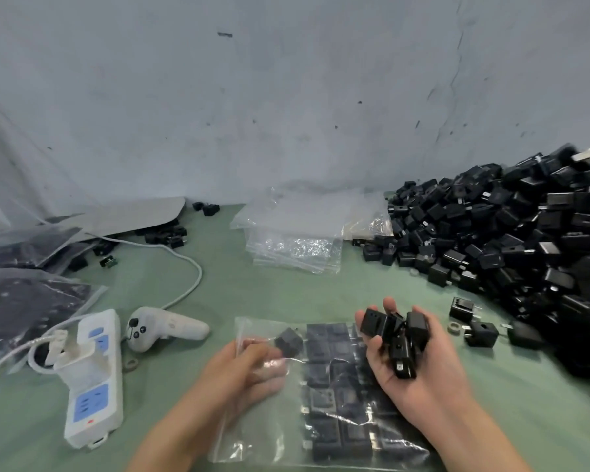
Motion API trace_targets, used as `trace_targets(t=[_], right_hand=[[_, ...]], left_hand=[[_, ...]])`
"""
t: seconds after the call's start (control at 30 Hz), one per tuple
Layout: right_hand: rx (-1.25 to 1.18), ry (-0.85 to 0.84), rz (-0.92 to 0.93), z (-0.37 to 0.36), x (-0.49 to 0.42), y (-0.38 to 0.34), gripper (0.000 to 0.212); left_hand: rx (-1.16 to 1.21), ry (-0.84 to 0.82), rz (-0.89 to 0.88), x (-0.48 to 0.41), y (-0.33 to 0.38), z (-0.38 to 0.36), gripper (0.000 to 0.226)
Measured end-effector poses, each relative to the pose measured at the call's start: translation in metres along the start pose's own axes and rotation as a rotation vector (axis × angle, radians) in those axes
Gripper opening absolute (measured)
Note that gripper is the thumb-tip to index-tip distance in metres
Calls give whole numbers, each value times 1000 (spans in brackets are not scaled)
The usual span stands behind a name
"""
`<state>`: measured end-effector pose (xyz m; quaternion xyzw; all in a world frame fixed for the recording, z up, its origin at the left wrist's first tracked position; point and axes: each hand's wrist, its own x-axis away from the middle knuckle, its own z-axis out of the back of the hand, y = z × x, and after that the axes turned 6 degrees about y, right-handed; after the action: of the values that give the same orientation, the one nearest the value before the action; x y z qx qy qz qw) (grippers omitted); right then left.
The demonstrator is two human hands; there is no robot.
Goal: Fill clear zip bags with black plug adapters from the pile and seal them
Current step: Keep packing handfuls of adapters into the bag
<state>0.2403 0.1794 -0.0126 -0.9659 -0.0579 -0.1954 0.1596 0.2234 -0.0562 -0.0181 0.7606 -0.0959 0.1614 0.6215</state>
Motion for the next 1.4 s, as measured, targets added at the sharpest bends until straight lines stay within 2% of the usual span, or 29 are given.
trace_targets(t=[0.13,0.23,0.63,0.83,0.97,1.1,1.13,1.2,1.3,1.33,1.4], right_hand=[[8,-4,-1,-1,0,-1,40],[23,1,8,-2,0,0,39],[29,24,15,1,-3,0,37],[11,16,18,1,-5,1,37],[16,33,23,-1,-5,0,37],[4,48,18,-4,-4,-1,35],[-8,48,14,-4,-3,-2,34],[-25,39,1,-5,-2,-3,33],[-31,10,-22,-4,-1,-3,32],[-33,0,-33,-4,-1,-3,32],[-44,-16,-61,-6,-1,-1,31]], left_hand=[[-14,-141,30,0,5,11,26],[70,-163,49,-4,7,16,33],[399,-347,174,-10,6,14,10],[473,-359,172,-15,2,10,10],[423,-279,156,-14,6,9,9],[372,-148,117,-11,11,12,37],[332,-83,87,-12,14,12,40],[165,95,-35,-13,17,13,31],[-345,450,-440,-12,14,16,22],[-462,491,-595,-6,14,15,20],[-525,407,-737,8,16,8,14]])
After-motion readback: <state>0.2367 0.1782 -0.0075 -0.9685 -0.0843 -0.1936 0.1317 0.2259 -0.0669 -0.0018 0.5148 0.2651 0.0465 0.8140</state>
